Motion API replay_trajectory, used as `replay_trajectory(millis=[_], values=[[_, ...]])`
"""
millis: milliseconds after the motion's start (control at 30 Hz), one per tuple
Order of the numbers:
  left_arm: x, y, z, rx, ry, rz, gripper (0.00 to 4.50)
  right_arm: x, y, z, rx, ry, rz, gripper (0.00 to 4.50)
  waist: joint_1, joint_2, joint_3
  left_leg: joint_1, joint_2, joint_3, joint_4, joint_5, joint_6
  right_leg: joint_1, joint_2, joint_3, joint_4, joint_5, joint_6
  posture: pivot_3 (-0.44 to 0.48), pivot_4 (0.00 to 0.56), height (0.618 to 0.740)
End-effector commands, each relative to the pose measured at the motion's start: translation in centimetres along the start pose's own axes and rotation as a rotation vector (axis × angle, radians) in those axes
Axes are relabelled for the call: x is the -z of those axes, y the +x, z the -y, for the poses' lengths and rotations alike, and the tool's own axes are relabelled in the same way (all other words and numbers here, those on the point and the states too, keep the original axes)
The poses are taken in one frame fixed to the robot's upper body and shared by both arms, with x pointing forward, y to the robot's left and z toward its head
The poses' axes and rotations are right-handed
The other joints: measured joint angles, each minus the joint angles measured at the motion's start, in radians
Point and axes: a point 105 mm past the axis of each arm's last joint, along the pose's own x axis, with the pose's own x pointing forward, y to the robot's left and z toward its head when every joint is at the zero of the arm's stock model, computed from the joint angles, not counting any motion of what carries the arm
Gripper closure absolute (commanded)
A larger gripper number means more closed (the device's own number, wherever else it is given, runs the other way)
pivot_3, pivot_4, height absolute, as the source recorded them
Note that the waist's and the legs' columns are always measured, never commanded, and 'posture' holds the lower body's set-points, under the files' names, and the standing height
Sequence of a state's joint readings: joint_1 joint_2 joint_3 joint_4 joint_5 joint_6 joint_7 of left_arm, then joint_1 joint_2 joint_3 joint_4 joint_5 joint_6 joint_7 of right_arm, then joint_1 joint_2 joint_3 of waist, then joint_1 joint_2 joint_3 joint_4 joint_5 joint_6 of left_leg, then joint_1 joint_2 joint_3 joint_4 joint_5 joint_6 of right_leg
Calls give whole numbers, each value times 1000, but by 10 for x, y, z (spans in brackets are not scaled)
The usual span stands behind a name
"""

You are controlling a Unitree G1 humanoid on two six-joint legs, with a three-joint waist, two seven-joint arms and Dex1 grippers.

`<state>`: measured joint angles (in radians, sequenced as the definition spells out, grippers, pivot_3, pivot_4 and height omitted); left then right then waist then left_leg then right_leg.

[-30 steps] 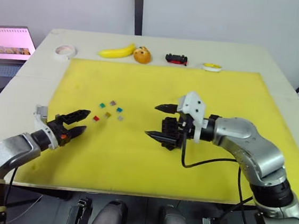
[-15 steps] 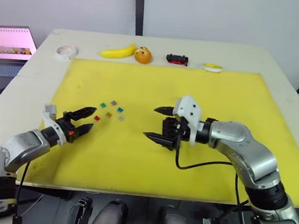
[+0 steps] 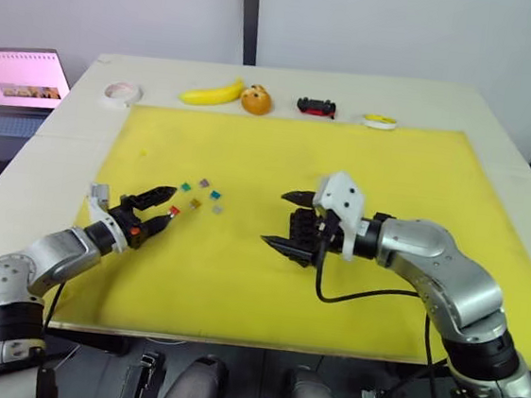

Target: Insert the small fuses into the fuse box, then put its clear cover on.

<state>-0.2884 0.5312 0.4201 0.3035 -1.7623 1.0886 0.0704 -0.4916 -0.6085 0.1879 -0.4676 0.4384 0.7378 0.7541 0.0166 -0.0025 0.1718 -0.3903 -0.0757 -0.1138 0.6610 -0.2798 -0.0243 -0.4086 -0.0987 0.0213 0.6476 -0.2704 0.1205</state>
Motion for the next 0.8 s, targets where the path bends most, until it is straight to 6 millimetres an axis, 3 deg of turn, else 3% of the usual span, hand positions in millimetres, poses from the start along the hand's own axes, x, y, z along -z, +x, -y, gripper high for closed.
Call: replay_trajectory(millis=[33,467,600,800], values=[[12,9,-13,-43,-20,-27,0,-14,-4,2,10,-43,38,48,1,0,0,0,0,0,0,0,0,0,0,0,0,0,0,0,150,740],[16,22,-8,-45,-28,-29,0,-14,-8,5,33,-33,34,48,27,1,0,0,-2,0,0,0,0,1,-2,0,-1,0,0,0,150,740],[19,24,-13,-66,-22,-38,1286,-14,-9,6,35,-31,32,0,26,1,0,0,-2,-1,0,0,0,1,-2,0,-1,0,0,0,150,740],[18,25,-18,-88,-29,-22,1286,-10,-12,6,35,-36,14,0,26,1,0,0,-2,-1,0,0,0,1,-2,-1,-1,0,0,0,150,740]])
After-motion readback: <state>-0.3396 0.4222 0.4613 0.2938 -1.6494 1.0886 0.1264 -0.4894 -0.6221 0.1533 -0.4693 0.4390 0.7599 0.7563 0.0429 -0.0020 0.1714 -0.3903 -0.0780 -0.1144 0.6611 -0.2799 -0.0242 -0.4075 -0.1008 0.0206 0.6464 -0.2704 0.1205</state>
